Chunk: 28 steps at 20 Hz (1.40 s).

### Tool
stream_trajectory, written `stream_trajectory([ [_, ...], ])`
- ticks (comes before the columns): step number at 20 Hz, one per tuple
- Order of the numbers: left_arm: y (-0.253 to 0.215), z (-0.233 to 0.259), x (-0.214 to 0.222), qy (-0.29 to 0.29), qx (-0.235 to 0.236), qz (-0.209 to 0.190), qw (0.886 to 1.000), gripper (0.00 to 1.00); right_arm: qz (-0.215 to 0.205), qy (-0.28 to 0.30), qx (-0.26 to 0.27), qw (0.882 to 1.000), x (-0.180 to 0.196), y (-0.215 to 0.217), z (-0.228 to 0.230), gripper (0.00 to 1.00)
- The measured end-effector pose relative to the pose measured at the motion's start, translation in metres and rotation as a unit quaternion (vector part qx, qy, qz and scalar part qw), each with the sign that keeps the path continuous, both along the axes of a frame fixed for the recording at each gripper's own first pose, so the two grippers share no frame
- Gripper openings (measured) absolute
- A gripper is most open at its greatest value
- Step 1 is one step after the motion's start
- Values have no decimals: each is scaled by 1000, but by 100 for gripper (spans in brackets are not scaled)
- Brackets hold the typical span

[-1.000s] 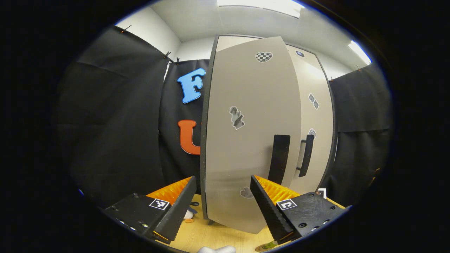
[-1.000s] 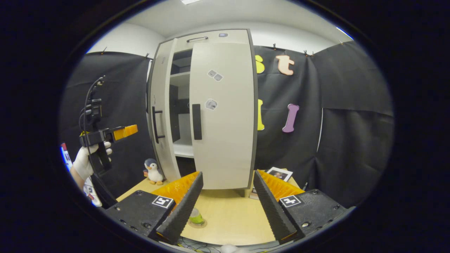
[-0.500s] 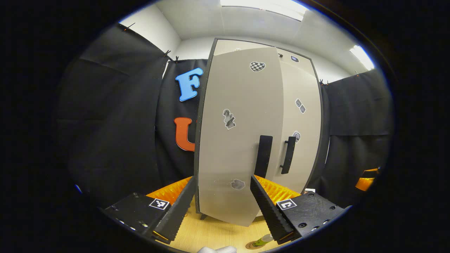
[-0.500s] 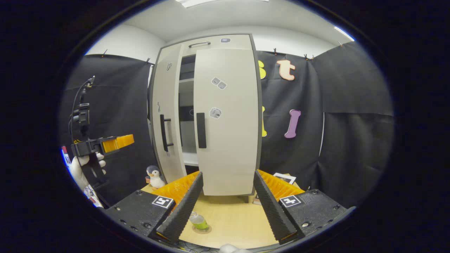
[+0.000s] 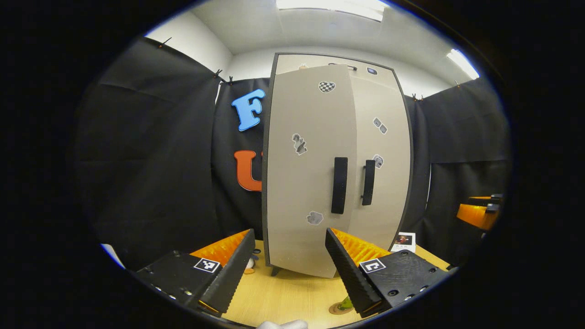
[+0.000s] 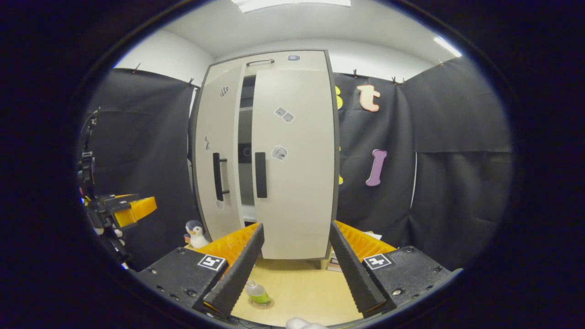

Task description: Grasp the bottle in the cabinet with the left hand and place it on the coaster, then close the right door with the right hand and the left door with the left hand.

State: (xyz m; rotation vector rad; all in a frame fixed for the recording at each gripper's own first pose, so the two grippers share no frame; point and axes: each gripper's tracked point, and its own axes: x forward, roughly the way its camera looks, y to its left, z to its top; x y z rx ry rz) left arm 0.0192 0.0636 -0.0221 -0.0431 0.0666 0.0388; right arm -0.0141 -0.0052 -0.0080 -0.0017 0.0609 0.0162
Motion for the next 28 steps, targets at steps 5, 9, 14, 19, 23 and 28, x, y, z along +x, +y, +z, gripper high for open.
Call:
stream_trajectory([
  [5, 1, -9, -16, -3, 13, 16, 1000, 95, -3, 2, -4, 1000, -2, 7, -9, 95],
  [9, -3, -8, -14, -2, 4, 9, 1000, 95, 1, 5, -9, 1000, -2, 13, -11, 95],
  [14, -5, -6, -11, -3, 9, 3, 1000, 95, 4, 8, -14, 1000, -2, 17, -12, 95],
  [19, -10, -6, -12, -1, 8, -5, 1000, 95, 2, 2, -12, 1000, -4, 16, -9, 95],
  [23, -9, -6, -11, 1, 11, -4, 1000, 95, 3, 1, -14, 1000, -3, 17, -9, 95],
  [28, -8, -6, -11, 1, 10, -1, 1000, 90, 3, 2, -13, 1000, -3, 18, -11, 95],
])
